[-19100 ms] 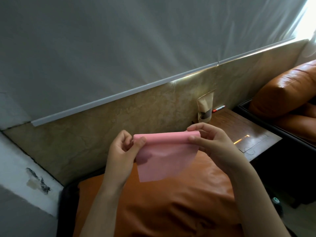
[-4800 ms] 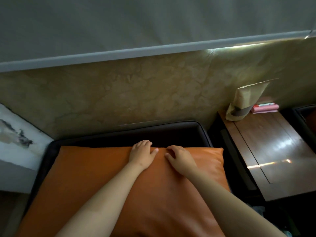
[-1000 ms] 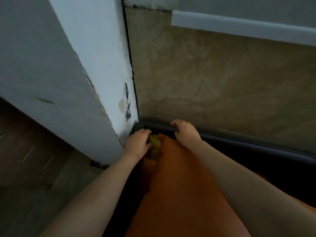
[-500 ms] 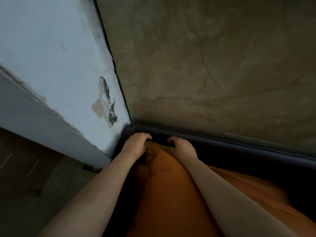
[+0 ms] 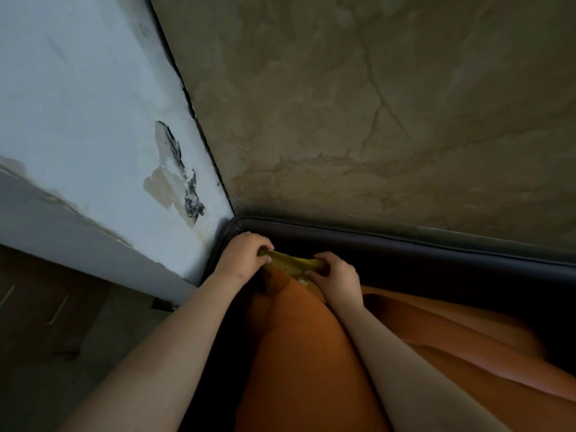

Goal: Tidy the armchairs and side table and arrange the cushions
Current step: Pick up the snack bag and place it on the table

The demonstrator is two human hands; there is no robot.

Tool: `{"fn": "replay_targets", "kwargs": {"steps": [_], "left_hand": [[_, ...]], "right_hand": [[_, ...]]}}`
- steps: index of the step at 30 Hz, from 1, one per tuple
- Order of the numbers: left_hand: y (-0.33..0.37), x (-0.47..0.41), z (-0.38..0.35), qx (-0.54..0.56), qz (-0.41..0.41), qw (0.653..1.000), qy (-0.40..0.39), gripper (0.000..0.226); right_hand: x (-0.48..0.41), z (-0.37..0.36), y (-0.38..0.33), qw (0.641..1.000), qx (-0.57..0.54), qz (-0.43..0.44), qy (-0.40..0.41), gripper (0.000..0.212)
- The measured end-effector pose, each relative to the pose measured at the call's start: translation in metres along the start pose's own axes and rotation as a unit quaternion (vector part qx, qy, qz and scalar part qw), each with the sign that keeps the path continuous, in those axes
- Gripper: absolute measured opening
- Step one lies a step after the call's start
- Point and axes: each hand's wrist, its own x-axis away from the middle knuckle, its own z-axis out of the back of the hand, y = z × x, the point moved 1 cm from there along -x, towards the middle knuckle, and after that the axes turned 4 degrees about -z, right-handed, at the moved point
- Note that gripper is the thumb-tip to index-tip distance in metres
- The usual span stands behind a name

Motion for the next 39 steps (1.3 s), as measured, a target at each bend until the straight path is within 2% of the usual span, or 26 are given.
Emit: {"fn": "replay_targets", "kwargs": {"steps": [3,6,18,24,33,39], "left_hand": [[-0.001,0.0,-0.003,0.009,-0.012,1.0,0.016,0.016],[0.0,0.0,-0.003,0.024,-0.009,0.999,0.027,0.008],[0.022,0.027,0.014,0.105,-0.004,0.993,0.052,0.005],[0.061,0.046,0.06,0.108,-0.044,0.991,0.071,0.006],[0.134,0.097,0.13,0.058,-0.104,0.989,0.083,0.008],[0.204,0.131,0.185,0.057,-0.166,0.975,0.138,0.006]], "right_hand": [[0.0,-0.002,0.003,0.999,-0.038,0.008,0.022,0.017],[0.001,-0.005,0.005,0.997,-0.062,0.007,0.039,0.008],[0.033,0.011,-0.009,0.986,-0.126,-0.003,0.109,0.01],[0.066,0.051,-0.029,0.977,-0.134,0.038,0.159,0.01],[0.145,0.113,-0.054,0.964,-0.151,0.084,0.203,0.015],[0.198,0.181,-0.078,0.941,-0.164,0.135,0.262,0.016]]}}
